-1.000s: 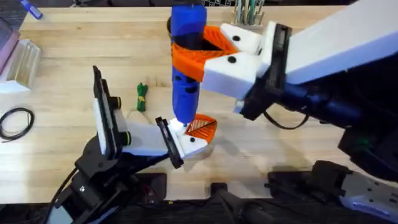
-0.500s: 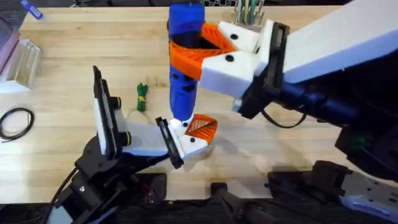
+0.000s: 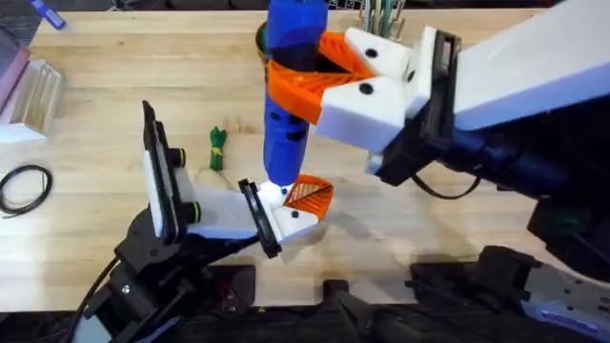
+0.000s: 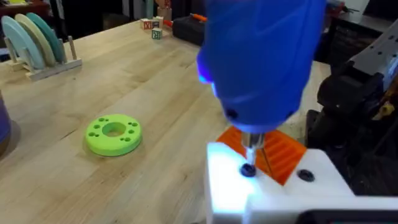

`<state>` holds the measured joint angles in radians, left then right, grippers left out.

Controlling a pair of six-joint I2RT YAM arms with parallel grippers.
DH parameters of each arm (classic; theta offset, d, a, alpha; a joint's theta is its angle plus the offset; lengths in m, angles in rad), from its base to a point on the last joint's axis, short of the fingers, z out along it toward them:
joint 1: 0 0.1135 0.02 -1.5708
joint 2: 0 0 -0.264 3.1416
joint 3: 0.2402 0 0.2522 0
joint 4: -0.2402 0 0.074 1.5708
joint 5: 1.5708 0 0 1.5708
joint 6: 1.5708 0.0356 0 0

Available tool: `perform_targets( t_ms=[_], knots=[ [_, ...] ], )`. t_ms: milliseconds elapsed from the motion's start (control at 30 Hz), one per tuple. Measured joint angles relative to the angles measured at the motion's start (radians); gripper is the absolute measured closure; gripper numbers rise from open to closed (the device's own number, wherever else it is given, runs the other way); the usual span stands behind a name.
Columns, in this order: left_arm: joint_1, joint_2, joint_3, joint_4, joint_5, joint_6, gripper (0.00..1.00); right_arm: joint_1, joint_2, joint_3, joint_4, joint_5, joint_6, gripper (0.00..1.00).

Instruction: Pick up the gripper from the table and insert it into the empty holder that is missing its gripper. Then pick up a screw, insert it into the mounting hole, and use the screwdriver to tighten it. Finally, clean up the table by picking up the vegetable and placing it into the bucket.

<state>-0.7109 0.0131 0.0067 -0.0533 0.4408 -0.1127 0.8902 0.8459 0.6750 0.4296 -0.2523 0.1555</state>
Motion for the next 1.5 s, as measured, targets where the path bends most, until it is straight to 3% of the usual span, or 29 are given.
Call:
perform_targets(
  t_ms=[967,1500],
  knots=[
    [0.000,0.001,0.000,0.000,0.000,0.000,0.983,0.000,0.031,0.000,-0.006,0.000,-0.025,0.980],
    [0.000,0.001,0.000,0.000,0.000,0.000,0.983,0.000,-0.015,0.000,-0.021,0.000,-0.026,0.980]
  ],
)
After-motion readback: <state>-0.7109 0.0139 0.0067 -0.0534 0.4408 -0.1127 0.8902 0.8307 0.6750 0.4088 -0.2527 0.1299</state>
